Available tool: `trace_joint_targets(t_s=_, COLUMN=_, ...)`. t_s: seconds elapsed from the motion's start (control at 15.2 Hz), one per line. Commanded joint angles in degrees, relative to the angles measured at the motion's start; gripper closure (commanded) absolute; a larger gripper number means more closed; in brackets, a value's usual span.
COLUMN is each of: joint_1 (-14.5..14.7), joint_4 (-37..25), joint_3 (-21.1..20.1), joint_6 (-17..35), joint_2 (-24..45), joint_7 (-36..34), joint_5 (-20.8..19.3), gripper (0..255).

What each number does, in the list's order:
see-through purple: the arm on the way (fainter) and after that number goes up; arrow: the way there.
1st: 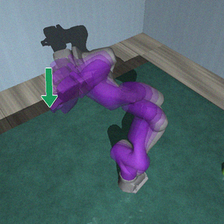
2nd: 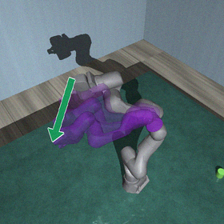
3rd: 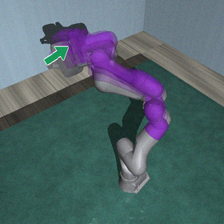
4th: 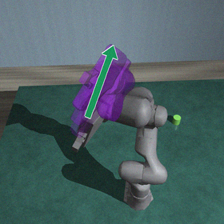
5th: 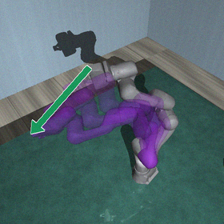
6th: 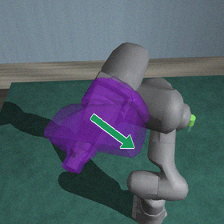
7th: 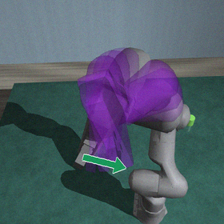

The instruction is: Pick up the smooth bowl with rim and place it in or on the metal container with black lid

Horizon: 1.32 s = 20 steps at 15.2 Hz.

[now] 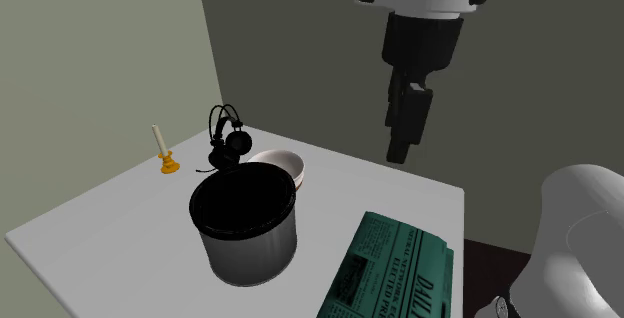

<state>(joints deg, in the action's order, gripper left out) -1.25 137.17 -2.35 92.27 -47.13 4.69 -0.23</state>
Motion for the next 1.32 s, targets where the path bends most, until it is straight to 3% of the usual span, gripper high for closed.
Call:
trace_joint_targets(t_s=0.0, joint_1=0.0, joint_4=0.0, joint_3=0.0, joint_6=0.0, joint_2=0.0, joint_7=0.0, joint_5=0.0, gripper=0)
trace_joint_targets(t_s=0.66, joint_1=-1.7, joint_4=-4.3, joint_3=9.3, joint_6=12.7, joint_2=18.2, joint_7=10.5, joint_5=-1.5, gripper=0)
trace_joint_targets(t_s=1.25, joint_1=-2.1, joint_4=-15.0, joint_3=16.0, joint_6=19.7, joint_2=38.0, joint_7=21.1, joint_5=2.7, gripper=0)
